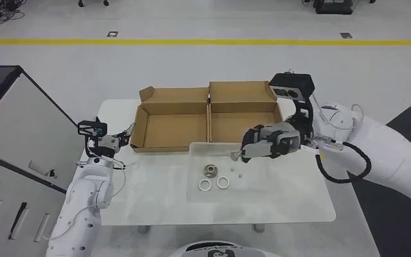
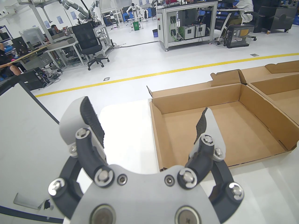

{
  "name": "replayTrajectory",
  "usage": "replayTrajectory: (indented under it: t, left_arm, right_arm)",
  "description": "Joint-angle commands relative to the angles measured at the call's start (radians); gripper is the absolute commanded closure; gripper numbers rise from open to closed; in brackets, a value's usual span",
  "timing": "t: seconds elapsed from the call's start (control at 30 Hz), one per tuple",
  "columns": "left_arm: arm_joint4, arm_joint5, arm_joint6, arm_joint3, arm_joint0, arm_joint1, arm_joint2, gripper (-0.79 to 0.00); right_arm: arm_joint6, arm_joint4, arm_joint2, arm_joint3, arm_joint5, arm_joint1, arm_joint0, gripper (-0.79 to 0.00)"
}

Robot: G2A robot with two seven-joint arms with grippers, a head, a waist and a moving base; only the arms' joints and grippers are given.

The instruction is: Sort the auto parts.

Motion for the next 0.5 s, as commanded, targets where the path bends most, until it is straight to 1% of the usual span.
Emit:
replayTrajectory:
  t: [0.0, 0.4, 0.47]
  left_arm:
    - [0.000, 0.000, 0.000, 0.000, 0.000, 0.000, 0.000, -0.785]
    - [0.000, 0.000, 0.000, 0.000, 0.000, 0.000, 0.000, -0.785]
    - [0.000, 0.000, 0.000, 0.000, 0.000, 0.000, 0.000, -0.785]
  right_arm:
    - [-0.009, 0.029, 0.012, -0.025, -0.009, -0.012, -0.007, 0.000]
    - [-0.006, 0.032, 0.016, -0.032, -0.006, -0.016, -0.007, 0.000]
    - [-0.037, 0.037, 0.030, -0.044, 0.012, -0.018, -0.026, 0.000]
